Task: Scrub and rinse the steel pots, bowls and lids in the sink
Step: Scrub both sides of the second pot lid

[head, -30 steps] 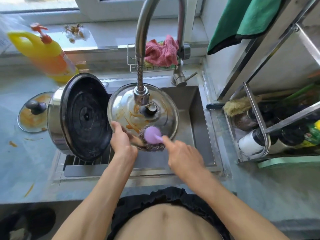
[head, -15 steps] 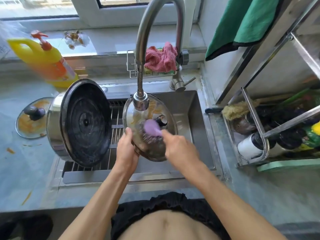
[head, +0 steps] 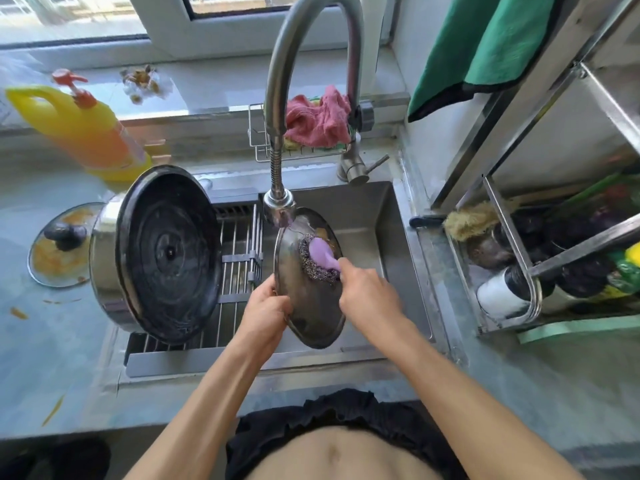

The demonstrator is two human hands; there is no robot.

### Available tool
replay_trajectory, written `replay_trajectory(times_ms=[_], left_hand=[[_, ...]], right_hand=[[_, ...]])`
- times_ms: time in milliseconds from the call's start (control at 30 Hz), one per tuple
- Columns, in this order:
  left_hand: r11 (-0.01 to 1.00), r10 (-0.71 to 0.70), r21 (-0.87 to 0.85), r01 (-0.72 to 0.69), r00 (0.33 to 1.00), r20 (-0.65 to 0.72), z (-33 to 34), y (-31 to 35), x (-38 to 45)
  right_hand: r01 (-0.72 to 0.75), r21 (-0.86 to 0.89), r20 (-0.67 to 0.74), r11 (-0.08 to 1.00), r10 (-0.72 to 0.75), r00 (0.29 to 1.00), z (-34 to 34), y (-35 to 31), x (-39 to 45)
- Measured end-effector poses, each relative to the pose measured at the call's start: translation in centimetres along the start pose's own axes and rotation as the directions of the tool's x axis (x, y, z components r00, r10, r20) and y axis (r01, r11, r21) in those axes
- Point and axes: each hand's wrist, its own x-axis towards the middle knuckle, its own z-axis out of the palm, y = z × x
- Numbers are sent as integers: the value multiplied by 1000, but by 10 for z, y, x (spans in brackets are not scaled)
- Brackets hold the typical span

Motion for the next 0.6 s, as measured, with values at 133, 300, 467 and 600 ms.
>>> replay_trajectory(times_ms=[133, 300, 467, 600], left_hand=[[1000, -2, 22, 2, 1000, -19, -7, 0, 3], [988, 53, 144, -52, 999, -6, -10, 1, 4], [973, 112, 209, -95, 991, -71, -5, 3, 7], [965, 138, 243, -99, 979, -148, -7, -7, 5]], right_hand=[[188, 23, 29, 982, -189, 982, 12, -13, -19], [61, 123, -29, 990, -58, 998, 10, -3, -6], [-14, 147, -62, 989, 23, 998, 18, -6, 5], [110, 142, 8, 984, -113, 994, 23, -16, -2]])
